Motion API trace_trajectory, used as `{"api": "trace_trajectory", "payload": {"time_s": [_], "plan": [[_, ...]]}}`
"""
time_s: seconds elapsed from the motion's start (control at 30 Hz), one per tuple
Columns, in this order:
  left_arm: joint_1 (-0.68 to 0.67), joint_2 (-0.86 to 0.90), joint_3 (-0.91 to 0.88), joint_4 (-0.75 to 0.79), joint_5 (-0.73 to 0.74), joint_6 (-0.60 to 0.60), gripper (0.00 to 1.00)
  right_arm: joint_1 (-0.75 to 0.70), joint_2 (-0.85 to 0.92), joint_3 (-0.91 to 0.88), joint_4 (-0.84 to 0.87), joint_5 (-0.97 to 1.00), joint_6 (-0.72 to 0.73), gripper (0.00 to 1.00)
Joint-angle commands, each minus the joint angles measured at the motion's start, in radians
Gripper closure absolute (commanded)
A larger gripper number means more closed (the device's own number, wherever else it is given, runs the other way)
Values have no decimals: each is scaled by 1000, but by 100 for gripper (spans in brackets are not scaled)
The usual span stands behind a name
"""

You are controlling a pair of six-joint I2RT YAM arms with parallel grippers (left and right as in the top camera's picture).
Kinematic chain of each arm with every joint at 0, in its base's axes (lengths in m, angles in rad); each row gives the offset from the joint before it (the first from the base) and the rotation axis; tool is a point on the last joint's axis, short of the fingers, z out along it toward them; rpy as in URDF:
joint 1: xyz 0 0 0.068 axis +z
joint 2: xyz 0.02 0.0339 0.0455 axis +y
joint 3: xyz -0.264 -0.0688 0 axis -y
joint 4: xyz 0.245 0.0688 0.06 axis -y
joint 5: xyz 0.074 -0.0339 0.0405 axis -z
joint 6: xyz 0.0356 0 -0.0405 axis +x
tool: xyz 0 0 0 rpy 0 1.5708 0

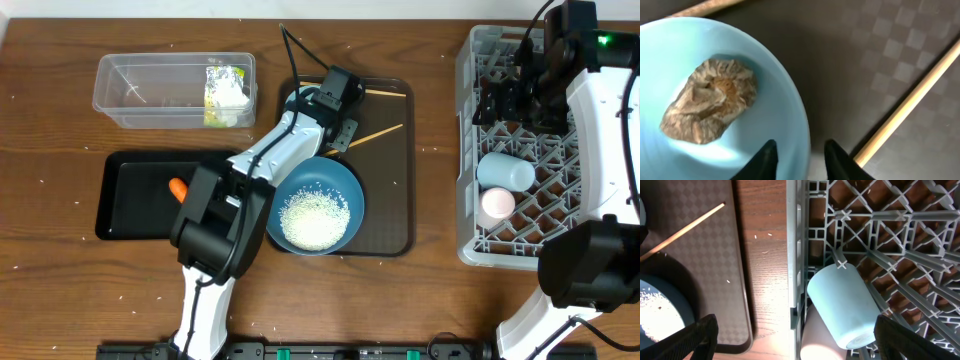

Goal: Sort waste into correct bins and load items into the dishwasher rack
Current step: 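Reach the left gripper to the small light blue bowl and grasp its rim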

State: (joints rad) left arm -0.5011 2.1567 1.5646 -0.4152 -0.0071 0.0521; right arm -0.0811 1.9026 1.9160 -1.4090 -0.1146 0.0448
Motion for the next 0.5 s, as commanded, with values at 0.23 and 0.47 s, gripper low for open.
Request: {"api": "trace_trajectory", "payload": {"time_s": [0.23, 0.47], "plan": [[9, 44, 2, 50, -12, 0, 77, -3, -16, 16, 0, 8, -2, 8], [9, 45, 2, 58, -12, -1, 94, -3, -16, 16, -1, 13, -2, 8]]}}
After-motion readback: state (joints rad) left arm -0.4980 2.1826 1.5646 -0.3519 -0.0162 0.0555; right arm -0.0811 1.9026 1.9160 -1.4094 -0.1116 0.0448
